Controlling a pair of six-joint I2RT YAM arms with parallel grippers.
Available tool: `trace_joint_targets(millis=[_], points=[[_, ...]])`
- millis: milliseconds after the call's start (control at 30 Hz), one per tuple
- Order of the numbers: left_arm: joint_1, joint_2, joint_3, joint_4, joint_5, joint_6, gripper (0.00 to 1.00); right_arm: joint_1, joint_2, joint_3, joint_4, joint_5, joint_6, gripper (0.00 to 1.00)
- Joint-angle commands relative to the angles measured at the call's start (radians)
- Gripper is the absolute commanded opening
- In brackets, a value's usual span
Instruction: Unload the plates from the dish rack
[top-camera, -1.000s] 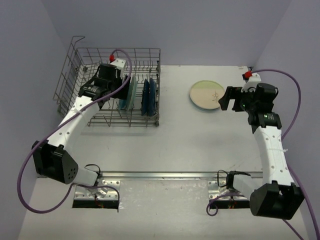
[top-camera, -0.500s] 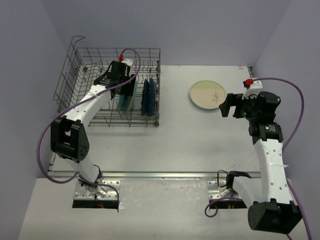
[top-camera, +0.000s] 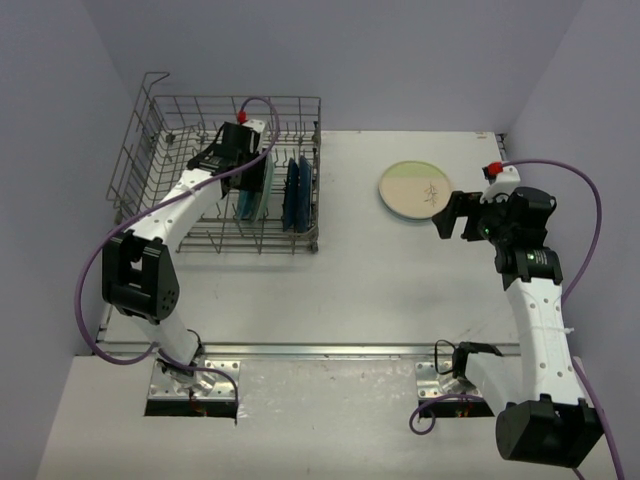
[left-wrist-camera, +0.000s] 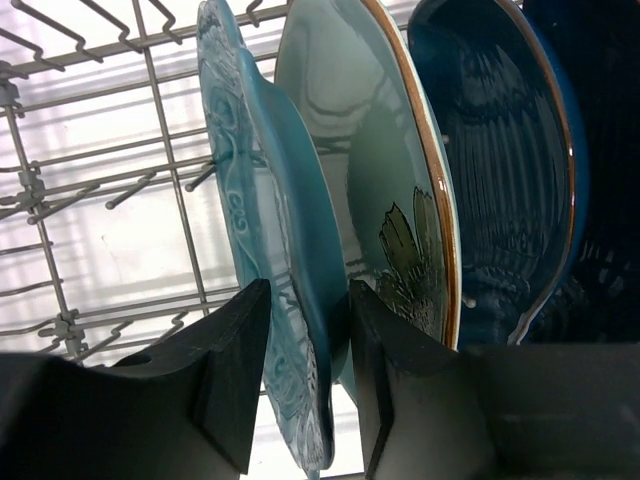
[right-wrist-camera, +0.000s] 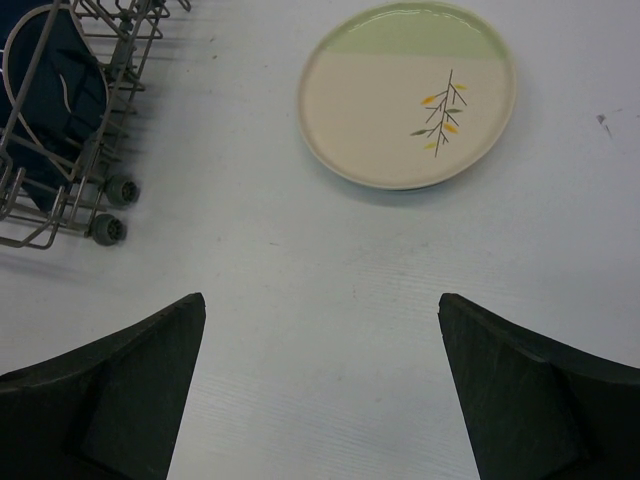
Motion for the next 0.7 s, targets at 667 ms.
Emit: trace_joint_targets(millis=[667], points=[[0.050,-0.142,0.323,-0.092,0.122,0.019,0.00,0.001,-0.018,0.011,0.034,-0.121,0.091,0.99]])
